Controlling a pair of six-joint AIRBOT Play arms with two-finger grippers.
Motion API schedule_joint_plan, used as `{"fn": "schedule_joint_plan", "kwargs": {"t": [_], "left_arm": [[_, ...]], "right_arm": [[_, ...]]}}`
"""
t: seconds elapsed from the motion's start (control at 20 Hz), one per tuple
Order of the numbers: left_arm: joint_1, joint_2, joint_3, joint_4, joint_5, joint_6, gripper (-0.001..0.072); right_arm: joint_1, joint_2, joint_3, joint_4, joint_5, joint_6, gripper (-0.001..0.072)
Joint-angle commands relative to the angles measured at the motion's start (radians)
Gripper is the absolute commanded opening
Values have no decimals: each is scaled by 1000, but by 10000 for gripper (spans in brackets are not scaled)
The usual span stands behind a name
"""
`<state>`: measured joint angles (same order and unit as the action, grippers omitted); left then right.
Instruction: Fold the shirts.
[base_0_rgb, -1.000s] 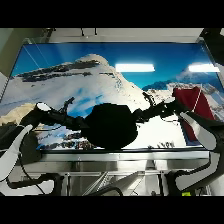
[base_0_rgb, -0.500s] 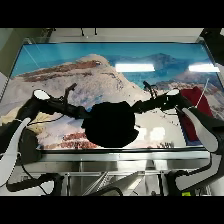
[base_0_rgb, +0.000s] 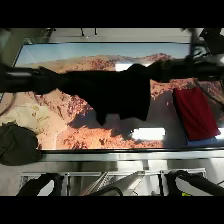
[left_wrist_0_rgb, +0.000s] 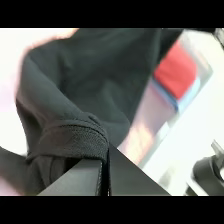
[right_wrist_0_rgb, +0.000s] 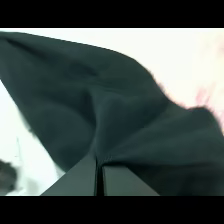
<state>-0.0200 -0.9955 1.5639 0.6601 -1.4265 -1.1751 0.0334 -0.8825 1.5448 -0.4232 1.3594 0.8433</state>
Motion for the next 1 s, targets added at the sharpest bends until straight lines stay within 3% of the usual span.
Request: {"fn": "schedule_joint_plan", "kwargs": {"t": [0.0, 0.2, 0.35, 0.65, 0.8, 0.85, 0.95], "left_arm": [[54, 142, 209, 1, 12, -24, 16], [153, 224, 357, 3, 22, -23, 16], [234, 170, 391, -9, -16, -23, 16], [65, -89, 103, 26, -71, -5, 16], [-14, -274, -57, 188, -36, 11, 16], [-26, -333, -94, 231, -29, 11, 16], [-27, -457, -144, 291, -21, 6, 18]], "right_arm": [[-1, 185, 130, -119, -82, 2, 16], [-1, 303, 167, -196, -132, -15, 16], [0, 266, 167, -202, -121, -34, 16], [23, -74, 103, -175, -42, -37, 17], [70, -314, 43, -175, -42, -35, 17], [90, -398, 29, -176, -42, -21, 33], [113, -543, 27, -175, -42, 30, 291]]}}
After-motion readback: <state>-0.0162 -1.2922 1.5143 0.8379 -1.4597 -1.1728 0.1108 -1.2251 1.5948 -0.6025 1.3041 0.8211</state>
